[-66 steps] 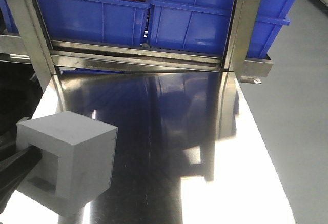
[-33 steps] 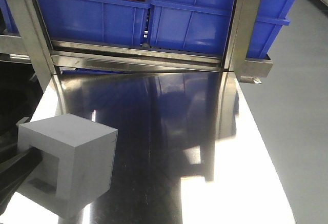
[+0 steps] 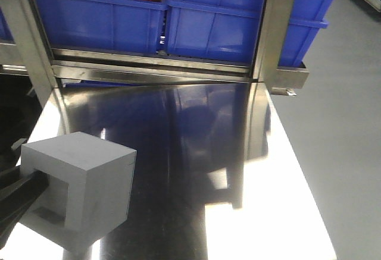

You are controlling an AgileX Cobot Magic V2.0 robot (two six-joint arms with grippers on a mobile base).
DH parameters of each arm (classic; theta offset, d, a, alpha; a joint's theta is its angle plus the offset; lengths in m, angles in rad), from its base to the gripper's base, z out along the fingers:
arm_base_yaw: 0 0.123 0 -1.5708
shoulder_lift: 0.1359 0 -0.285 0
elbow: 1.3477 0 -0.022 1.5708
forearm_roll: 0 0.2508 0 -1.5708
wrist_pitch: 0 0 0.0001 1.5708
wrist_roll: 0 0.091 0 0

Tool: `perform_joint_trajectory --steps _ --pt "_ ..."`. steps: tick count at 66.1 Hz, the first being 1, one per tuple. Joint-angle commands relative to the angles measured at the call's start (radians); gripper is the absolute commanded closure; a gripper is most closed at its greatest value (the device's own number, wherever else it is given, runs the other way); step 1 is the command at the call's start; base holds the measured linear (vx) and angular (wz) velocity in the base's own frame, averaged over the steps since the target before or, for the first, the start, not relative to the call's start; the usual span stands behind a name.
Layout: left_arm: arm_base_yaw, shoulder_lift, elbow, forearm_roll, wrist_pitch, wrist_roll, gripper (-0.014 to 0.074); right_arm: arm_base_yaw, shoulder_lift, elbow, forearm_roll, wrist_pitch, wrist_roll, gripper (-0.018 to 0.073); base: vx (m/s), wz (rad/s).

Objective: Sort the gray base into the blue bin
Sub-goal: 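Drive the base away from the table holding the block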

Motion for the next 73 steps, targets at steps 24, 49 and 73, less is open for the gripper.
perform_joint_trajectory --steps 24,49,73 --pt "-0.006 0.001 -0.028 -0.004 -0.104 -0.007 0.0602 0.001 -0.012 0.014 -0.01 -0.077 -0.005 0.0568 -0.01 -0.41" --pt "-0.006 0.001 -0.028 -0.004 -0.104 -0.007 0.0602 0.001 -0.012 0.014 -0.01 -0.077 -0.005 0.0568 -0.03 -0.69" --pt "-0.006 0.003 -0.03 -0.005 -0.103 -0.007 0.0602 0.0 -0.011 0.014 -0.01 -0.077 -0.005 0.0568 -0.08 -0.54"
